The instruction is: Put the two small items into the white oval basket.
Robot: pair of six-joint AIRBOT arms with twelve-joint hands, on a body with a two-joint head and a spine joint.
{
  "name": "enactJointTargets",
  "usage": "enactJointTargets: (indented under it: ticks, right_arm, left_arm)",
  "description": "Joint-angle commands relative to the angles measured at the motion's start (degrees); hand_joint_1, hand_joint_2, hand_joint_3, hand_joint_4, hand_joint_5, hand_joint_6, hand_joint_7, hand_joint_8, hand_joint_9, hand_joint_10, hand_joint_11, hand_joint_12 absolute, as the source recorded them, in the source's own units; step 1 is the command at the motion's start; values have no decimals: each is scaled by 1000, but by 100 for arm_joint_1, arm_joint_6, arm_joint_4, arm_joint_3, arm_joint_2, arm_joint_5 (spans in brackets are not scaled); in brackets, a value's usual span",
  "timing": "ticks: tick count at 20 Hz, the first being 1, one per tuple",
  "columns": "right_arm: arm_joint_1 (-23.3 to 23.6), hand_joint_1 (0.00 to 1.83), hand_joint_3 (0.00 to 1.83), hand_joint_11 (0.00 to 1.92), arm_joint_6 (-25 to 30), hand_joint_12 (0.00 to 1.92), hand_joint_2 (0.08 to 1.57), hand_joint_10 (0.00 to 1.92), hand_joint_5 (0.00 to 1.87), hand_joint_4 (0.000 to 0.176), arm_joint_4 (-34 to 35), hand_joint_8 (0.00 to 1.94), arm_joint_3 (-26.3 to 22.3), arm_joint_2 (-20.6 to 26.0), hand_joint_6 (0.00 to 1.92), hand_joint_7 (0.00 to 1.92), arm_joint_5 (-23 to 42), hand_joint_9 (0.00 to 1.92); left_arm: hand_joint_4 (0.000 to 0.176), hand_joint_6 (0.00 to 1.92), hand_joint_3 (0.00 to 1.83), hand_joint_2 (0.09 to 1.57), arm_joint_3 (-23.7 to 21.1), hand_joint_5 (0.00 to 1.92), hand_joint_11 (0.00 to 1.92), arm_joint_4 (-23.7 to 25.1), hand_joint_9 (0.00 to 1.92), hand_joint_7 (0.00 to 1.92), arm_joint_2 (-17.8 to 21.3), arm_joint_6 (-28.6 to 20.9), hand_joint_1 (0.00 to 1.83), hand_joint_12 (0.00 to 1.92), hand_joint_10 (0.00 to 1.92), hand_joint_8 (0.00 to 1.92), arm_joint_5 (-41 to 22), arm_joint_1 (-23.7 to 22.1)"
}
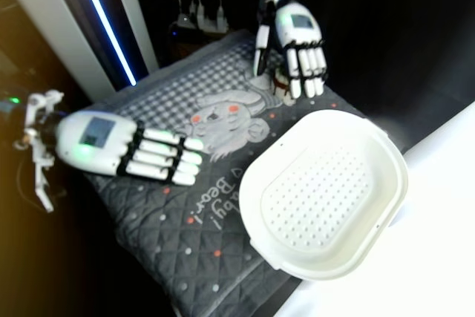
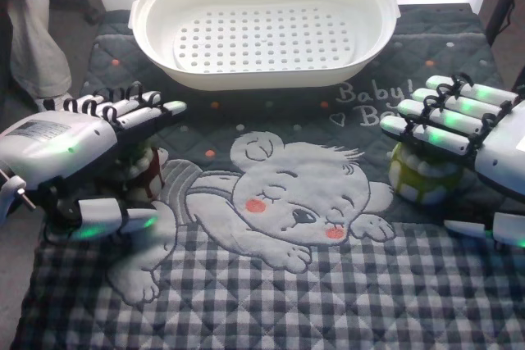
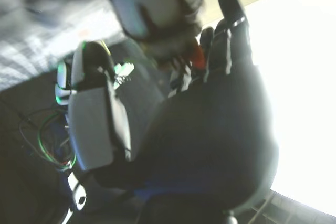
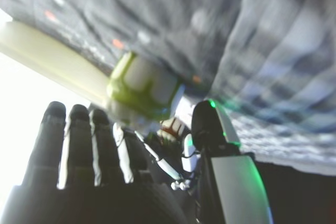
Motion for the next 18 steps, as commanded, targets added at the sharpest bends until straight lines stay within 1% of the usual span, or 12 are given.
enactJointTargets:
  ticks: [1, 2, 3, 4, 5, 7, 8, 10, 12, 13, 14, 18]
  right_arm:
    - [27, 780, 0, 7, 14, 256, 1197, 1, 28, 49, 14, 0, 49, 14, 5, 47, 494, 78]
    - [27, 806, 0, 1, 48, 525, 1205, 28, 92, 50, 14, 16, 82, -12, 20, 150, 480, 167]
    - [27, 852, 5, 0, 100, 1172, 1220, 330, 286, 11, 14, 101, 120, -40, 124, 434, 466, 334]
    - [27, 905, 2, 2, 165, 1636, 1221, 987, 314, 0, 14, 610, 155, -59, 400, 421, 460, 315]
    - [27, 1038, 6, 314, 227, 1864, 1339, 1552, 391, 0, 13, 1425, 180, -75, 1420, 613, 461, 462]
    - [28, 1052, 5, 576, 235, 1919, 1380, 1890, 424, 0, 13, 1654, 186, -80, 1737, 627, 466, 529]
    - [28, 1048, 6, 566, 235, 1921, 1387, 1915, 432, 0, 13, 1680, 186, -79, 1772, 612, 477, 528]
    - [28, 1050, 6, 638, 241, 1921, 1387, 1921, 469, 6, 9, 1699, 167, -77, 1782, 593, 570, 611]
    - [28, 1226, 32, 756, 246, 1921, 1336, 1812, 508, 0, -11, 1665, 111, -57, 1677, 577, 728, 611]
    - [28, 1281, 437, 763, 262, 1921, 1118, 1800, 560, 0, -41, 1676, 58, 4, 1641, 612, 843, 636]
    - [28, 1288, 520, 691, 269, 1921, 1079, 1778, 553, 0, -68, 1633, 7, 61, 1745, 621, 973, 636]
    - [30, 1304, 765, 679, 281, 1921, 959, 1808, 589, 0, -132, 1731, -171, 333, 1796, 655, 1546, 665]
  left_arm:
    - [35, 21, 5, 1178, 58, 310, 0, 52, 411, 315, -25, -40, 982, 1359, 84, 24, -519, -35]
    - [20, 20, 1, 1182, 104, 404, 66, 52, 535, 416, -64, -107, 1063, 1432, 136, 23, -489, -35]
    - [0, 10, 1, 1192, 154, 553, 315, 52, 629, 612, -104, -158, 1152, 1489, 489, 56, -438, -35]
    - [0, 19, 0, 1186, 172, 641, 441, 52, 600, 683, -122, -166, 1215, 1519, 853, 73, -407, -35]
    - [2, 91, 7, 1248, 173, 731, 499, 52, 664, 556, -124, -166, 1398, 1681, 1459, 1245, -403, -35]
    - [0, 1450, 0, 1343, 175, 507, 604, 55, 623, 463, -123, -165, 1297, 1910, 1745, 1662, -426, -35]
    - [0, 1590, 0, 1352, 175, 518, 667, 55, 614, 455, -122, -165, 1271, 1919, 1779, 1679, -470, -35]
    - [0, 1712, 0, 1325, 154, 329, 337, 97, 558, 463, -92, -164, 1436, 1921, 1787, 1698, -583, -34]
    - [0, 1878, 2, 1330, 74, 315, 595, 179, 569, 432, -23, -164, 1447, 1921, 1801, 1750, -756, -32]
    - [0, 1878, 0, 1322, 24, 309, 646, 234, 591, 437, 14, -164, 1452, 1921, 1783, 1740, -848, -32]
    - [0, 1861, 0, 1259, -25, 307, 673, 297, 530, 295, 51, -163, 1715, 1740, 1731, 1878, -954, -32]
    - [0, 1796, 0, 1193, -253, 310, 599, 580, 517, 238, 261, -164, 1779, 1725, 1717, 1753, -1561, -129]
